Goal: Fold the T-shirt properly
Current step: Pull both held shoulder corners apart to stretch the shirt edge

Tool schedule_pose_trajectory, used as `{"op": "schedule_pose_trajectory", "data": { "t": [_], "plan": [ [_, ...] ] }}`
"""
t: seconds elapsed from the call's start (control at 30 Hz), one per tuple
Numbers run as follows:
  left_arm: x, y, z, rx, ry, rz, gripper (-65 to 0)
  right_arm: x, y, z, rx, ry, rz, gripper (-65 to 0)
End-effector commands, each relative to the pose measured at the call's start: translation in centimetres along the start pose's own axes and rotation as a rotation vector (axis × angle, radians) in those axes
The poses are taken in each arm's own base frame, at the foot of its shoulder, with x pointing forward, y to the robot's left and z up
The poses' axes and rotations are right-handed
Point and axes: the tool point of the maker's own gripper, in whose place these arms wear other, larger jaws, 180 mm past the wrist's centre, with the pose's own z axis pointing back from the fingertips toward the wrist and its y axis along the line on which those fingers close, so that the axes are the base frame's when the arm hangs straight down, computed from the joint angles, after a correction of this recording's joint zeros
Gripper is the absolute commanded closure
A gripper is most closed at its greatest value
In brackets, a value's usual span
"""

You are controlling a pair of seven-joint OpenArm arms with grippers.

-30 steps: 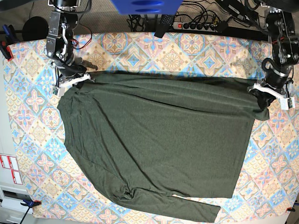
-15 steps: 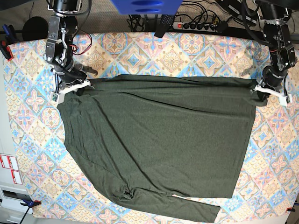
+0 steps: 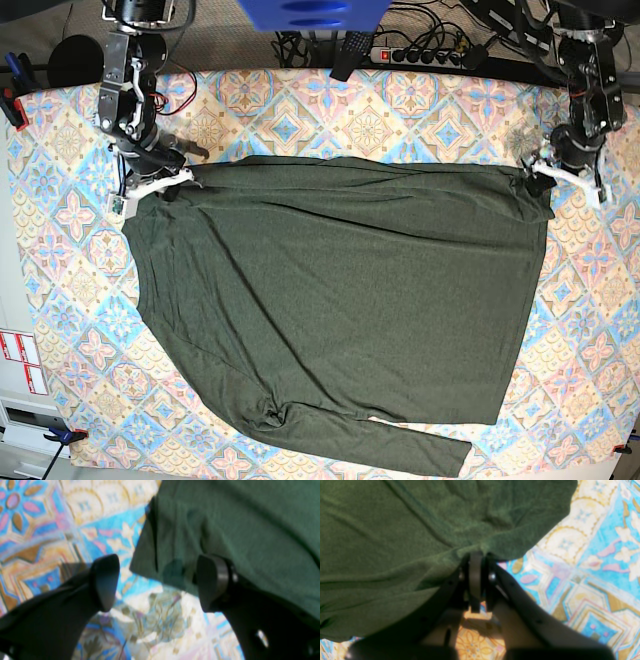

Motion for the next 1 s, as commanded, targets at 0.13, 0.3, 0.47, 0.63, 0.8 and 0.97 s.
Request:
{"op": "schedule_pose_trajectory", "data": {
  "t": [0.13, 0.3, 0.47, 0.63, 0.8, 0.97],
  "plan": [
    [1.7, 0.6, 0.5, 0.01, -0.04, -0.028, -50.8, 1.4, 0.2, 0.2, 0.009, -0.044, 0.008, -0.1],
    [1.7, 0.3, 0.3, 0.004, -0.04, -0.031, -50.8, 1.4, 0.2, 0.2, 0.009, -0.044, 0.008, -0.1],
    [1.0, -0.4, 0.1, -0.007, -0.033, -0.011, -50.8, 1.4, 0.2, 0.2, 0.009, -0.044, 0.008, -0.1],
    [0.8, -0.4, 0.0, -0.006, -0.031, -0.007, -50.8, 1.4, 0.2, 0.2, 0.009, -0.044, 0.008, -0.1],
    [0.1, 0.8, -0.2, 0.036, -0.008, -0.038, -50.8, 1.4, 0.2, 0.2, 0.009, -0.044, 0.008, -0.1],
    [0.0, 1.8, -1.2, 0.068, 0.01, -0.023, -50.8, 1.5, 0.2, 0.2, 0.01, -0.046, 0.008, -0.1]
  ]
}}
